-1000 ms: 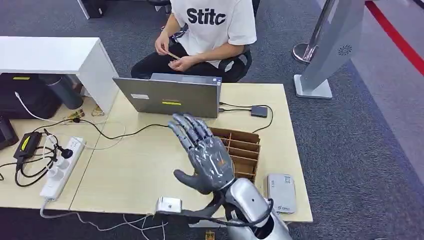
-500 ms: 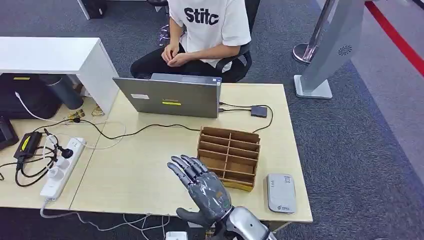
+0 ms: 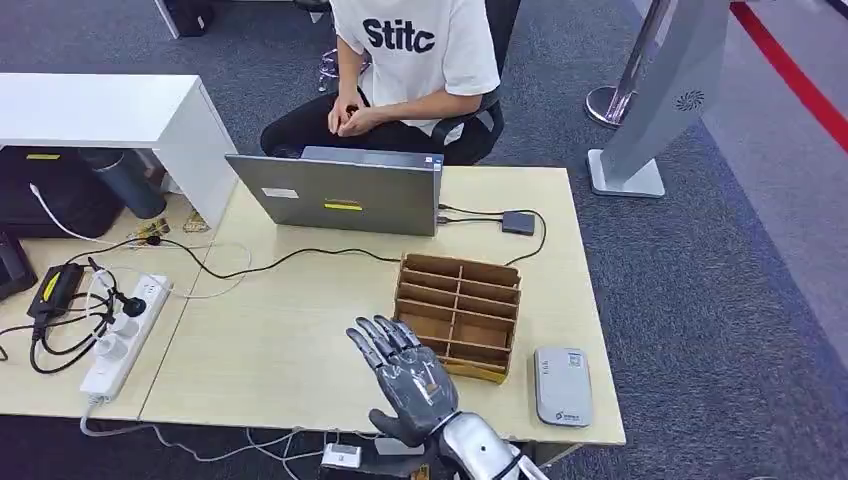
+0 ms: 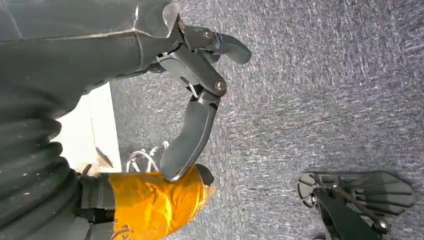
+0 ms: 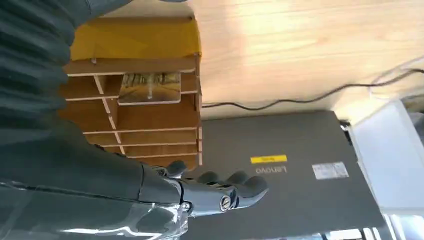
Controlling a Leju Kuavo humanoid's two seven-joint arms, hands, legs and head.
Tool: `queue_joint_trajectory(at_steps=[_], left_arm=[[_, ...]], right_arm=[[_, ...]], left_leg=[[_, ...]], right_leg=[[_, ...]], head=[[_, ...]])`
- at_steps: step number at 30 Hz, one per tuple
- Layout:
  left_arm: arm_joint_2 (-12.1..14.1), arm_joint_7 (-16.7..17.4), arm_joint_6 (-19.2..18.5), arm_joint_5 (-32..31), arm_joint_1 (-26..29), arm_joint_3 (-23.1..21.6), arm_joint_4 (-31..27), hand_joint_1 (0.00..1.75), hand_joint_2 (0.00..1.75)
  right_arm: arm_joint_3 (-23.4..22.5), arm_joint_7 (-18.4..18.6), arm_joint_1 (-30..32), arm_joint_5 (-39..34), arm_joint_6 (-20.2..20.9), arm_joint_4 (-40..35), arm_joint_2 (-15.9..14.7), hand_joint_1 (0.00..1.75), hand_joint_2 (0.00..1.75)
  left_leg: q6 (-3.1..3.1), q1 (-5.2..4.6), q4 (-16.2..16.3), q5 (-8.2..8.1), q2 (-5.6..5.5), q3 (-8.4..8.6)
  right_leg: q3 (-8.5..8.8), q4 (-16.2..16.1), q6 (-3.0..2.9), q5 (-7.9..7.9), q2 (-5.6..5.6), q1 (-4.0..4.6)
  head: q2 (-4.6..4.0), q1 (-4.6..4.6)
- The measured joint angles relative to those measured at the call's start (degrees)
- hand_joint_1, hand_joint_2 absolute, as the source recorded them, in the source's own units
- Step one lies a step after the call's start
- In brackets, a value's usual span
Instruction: Pass the card to the sensor for recognition and then transmit it.
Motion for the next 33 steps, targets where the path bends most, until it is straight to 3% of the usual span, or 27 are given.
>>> queue_joint_trajectory(at_steps=[14,33], left_arm=[[0.28,-0.02,-0.74,-1.29,-0.04,0.00,0.00,0.00,1.75],[0.28,-0.09,-0.57,-1.05,-0.03,0.00,0.00,0.00,1.75]], right_arm=[[-2.54,7.36,-7.50,4.68,3.08,14.86,5.94,0.00,1.75],[-6.38,5.74,-6.29,6.10,2.16,13.22,6.71,0.00,1.75]], left_leg=[[-0.03,0.00,0.00,0.02,-0.01,0.02],[-0.03,0.00,0.00,0.02,0.00,0.02]], right_leg=[[0.00,0.02,-0.01,0.01,0.00,0.00],[-0.02,0.01,0.00,0.01,0.01,0.00]], head=[[0.00,0.00],[0.00,0.00]])
